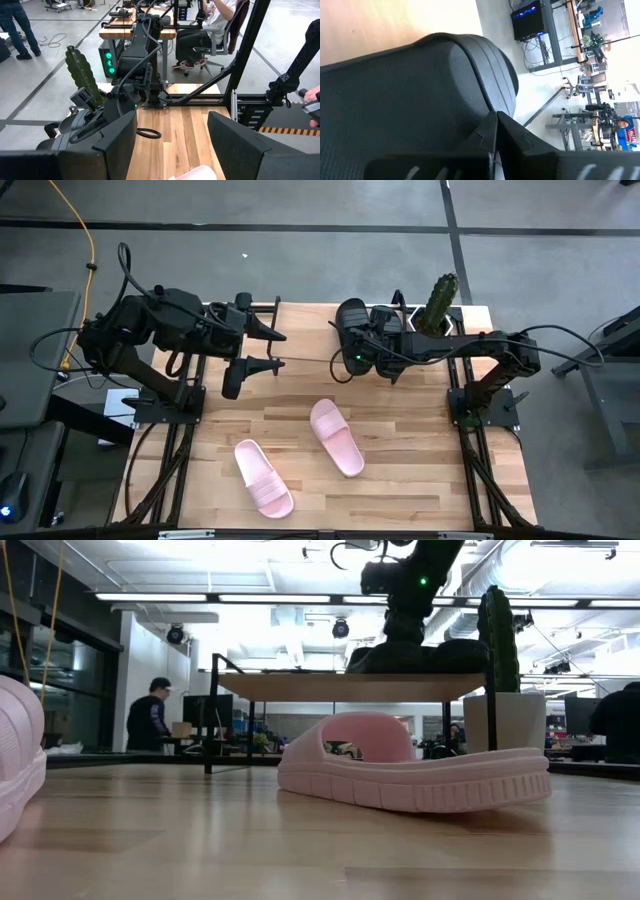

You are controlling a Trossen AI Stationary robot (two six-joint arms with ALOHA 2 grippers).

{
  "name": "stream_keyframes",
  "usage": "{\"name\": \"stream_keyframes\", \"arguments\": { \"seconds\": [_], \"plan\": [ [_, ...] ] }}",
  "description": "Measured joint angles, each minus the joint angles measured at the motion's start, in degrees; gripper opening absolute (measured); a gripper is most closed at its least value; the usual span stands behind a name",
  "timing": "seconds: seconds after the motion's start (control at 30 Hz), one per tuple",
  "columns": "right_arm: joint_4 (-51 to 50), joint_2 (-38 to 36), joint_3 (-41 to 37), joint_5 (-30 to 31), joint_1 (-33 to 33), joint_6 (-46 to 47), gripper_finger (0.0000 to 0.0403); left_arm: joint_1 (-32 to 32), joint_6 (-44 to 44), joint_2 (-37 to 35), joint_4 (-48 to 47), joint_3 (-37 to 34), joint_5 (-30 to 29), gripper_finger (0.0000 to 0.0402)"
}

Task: Pick and place slides into the shelf
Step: Put the black slide on the shelf

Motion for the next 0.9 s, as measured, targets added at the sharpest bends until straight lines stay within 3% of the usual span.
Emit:
{"name": "stream_keyframes", "arguments": {
  "seconds": [0.7, 0.9],
  "plan": [
    [2.6, 0.0, 0.0, -3.2, -5.5, -0.8, 0.0000, 0.0, -1.0, 0.0, -0.5, 0.0, 2.0, 0.0234],
    [-2.4, 0.1, 0.0, -2.8, -4.8, 2.0, 0.0000, 0.0, -1.2, 0.0, -0.5, 0.0, 2.0, 0.0234]
  ]
}}
